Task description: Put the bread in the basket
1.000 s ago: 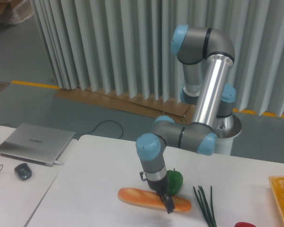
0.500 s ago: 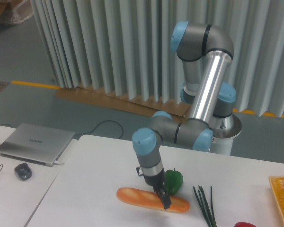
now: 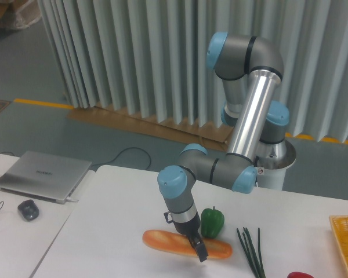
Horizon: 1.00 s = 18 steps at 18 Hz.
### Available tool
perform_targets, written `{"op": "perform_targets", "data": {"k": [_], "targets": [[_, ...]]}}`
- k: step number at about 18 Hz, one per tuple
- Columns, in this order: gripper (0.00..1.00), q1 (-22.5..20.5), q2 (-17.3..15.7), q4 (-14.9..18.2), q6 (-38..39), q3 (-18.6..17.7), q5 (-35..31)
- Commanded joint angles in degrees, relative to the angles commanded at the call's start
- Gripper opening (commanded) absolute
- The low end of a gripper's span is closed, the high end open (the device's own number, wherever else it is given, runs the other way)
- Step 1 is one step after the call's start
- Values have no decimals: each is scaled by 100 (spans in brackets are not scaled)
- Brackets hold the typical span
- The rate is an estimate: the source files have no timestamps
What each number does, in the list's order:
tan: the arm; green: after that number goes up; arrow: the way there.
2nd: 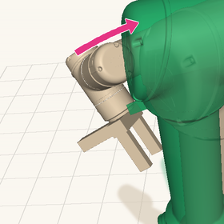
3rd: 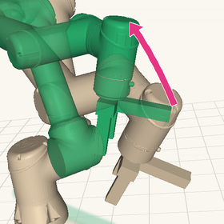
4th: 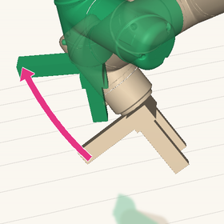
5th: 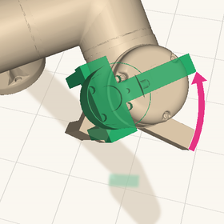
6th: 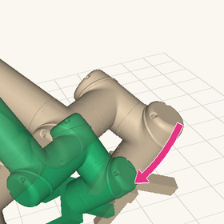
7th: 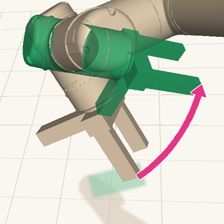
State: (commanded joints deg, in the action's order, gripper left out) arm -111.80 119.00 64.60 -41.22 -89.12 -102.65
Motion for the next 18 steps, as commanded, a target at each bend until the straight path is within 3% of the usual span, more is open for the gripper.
{"op": "perform_targets", "data": {"k": [18], "targets": [[100, 9, 123, 0, 141, -70, -114]]}}
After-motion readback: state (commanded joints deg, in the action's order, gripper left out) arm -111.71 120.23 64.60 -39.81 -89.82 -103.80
